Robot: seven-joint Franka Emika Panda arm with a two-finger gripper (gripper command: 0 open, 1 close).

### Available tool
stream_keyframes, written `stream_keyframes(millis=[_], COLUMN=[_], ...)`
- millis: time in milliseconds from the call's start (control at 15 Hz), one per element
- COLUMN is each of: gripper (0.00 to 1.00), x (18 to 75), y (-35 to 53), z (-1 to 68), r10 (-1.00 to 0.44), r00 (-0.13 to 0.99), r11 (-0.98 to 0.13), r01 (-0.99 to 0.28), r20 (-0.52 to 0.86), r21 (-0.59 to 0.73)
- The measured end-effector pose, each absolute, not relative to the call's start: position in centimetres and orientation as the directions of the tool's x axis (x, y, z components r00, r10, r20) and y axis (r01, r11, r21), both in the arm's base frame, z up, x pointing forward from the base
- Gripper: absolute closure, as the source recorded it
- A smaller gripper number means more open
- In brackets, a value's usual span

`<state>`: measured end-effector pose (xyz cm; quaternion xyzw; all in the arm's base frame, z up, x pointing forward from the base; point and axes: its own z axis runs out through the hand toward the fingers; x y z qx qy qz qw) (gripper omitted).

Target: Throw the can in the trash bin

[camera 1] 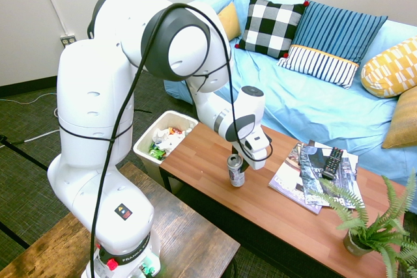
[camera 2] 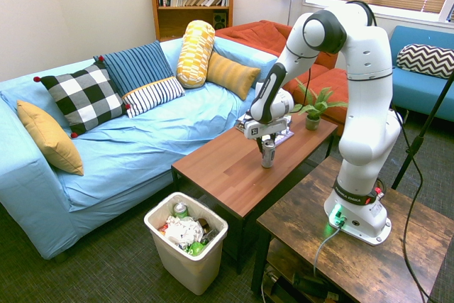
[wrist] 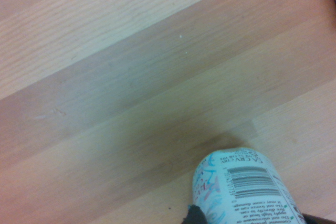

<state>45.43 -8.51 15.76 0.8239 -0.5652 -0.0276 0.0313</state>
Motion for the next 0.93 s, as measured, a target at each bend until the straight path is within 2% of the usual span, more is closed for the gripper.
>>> stream_keyframes(millis=[200, 333, 667, 933], gripper=[1.00, 1.00, 1.00, 1.00], x=[45.6, 46.6, 46.6, 47.3], y=[-8.4, -6.1, 15.7, 28.8], z=[16.2, 19.1, 30.1, 27.3], r10=[-0.930, -0.911, -0.805, -0.738], r00=[0.367, 0.413, 0.590, 0.671], r11=[-0.367, -0.413, -0.593, -0.674], r01=[-0.928, -0.910, -0.805, -0.739], r20=[-0.018, -0.008, 0.068, 0.071], r21=[0.068, 0.032, -0.031, -0.016])
